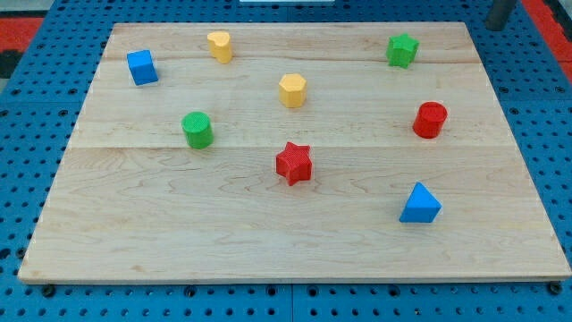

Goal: Point your arm towards green star

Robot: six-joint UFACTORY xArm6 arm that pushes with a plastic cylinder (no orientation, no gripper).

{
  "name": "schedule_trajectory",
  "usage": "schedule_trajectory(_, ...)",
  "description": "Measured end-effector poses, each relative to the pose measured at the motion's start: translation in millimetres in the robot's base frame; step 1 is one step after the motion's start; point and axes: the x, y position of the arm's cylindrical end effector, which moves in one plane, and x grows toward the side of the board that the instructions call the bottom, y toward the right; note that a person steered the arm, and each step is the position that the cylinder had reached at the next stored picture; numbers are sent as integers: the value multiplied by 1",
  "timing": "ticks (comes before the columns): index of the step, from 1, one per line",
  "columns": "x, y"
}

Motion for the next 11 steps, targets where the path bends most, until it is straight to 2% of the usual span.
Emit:
schedule_trajectory(4, -2, 0)
schedule_trajectory(6, 26, -6)
schedule_trajectory(8, 29, -80)
schedule_trajectory(10, 29, -74)
schedule_trajectory(11, -9, -102)
